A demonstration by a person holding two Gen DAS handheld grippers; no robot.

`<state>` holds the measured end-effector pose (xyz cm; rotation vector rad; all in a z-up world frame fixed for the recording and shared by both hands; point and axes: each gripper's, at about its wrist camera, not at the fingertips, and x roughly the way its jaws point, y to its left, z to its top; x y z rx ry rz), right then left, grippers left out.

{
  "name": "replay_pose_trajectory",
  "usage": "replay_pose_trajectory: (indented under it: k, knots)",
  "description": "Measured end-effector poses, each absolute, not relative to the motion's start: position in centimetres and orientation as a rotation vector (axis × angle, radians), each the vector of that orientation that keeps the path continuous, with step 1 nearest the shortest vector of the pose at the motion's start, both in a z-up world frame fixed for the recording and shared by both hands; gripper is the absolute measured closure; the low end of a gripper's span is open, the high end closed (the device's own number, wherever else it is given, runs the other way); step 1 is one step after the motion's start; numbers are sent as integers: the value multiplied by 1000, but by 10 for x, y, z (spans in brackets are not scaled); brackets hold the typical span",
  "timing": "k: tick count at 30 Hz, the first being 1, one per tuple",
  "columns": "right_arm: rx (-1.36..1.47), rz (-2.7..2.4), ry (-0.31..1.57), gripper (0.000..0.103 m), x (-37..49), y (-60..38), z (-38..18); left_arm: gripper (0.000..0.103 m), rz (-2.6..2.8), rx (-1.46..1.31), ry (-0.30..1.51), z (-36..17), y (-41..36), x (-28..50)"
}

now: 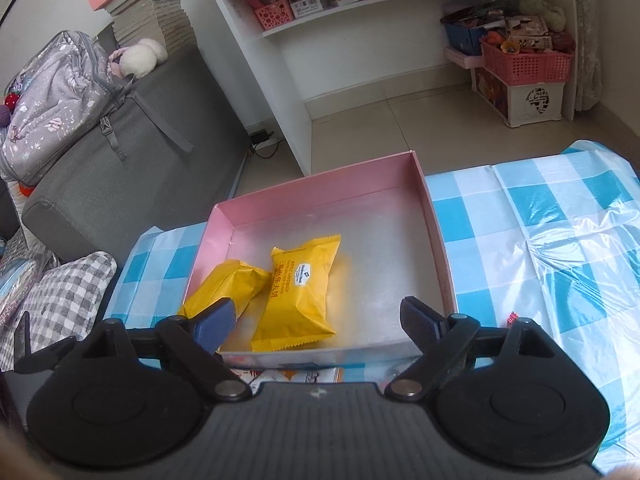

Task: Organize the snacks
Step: 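Withdraw both tools from the box back toward the snack pile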

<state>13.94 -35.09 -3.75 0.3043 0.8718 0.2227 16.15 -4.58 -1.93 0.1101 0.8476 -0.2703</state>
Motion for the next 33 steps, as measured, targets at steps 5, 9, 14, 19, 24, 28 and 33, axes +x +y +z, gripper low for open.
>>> replay_pose_trajectory:
  k: [5,9,14,19,24,28,33]
  knots:
    - [277,234,864,10,119,-352,-29,4,-247,104,867,-11,-39,138]
    - [257,232,862,7,105,-352,-24,3,-233,94,870,-4,-34,121]
    - [242,225,846,2,85,-352,-19,2,-209,84,880,3,-27,98]
    - [246,226,852,0,65,-353,-23,1,-179,62,895,4,-19,77]
    - [227,222,862,0,55,-354,-34,1,-160,59,903,-1,-10,64]
    - [210,231,865,0,48,-357,-42,1,-150,33,895,-6,0,56]
    - [164,226,876,0,42,-359,-50,1,-153,29,895,-8,4,51]
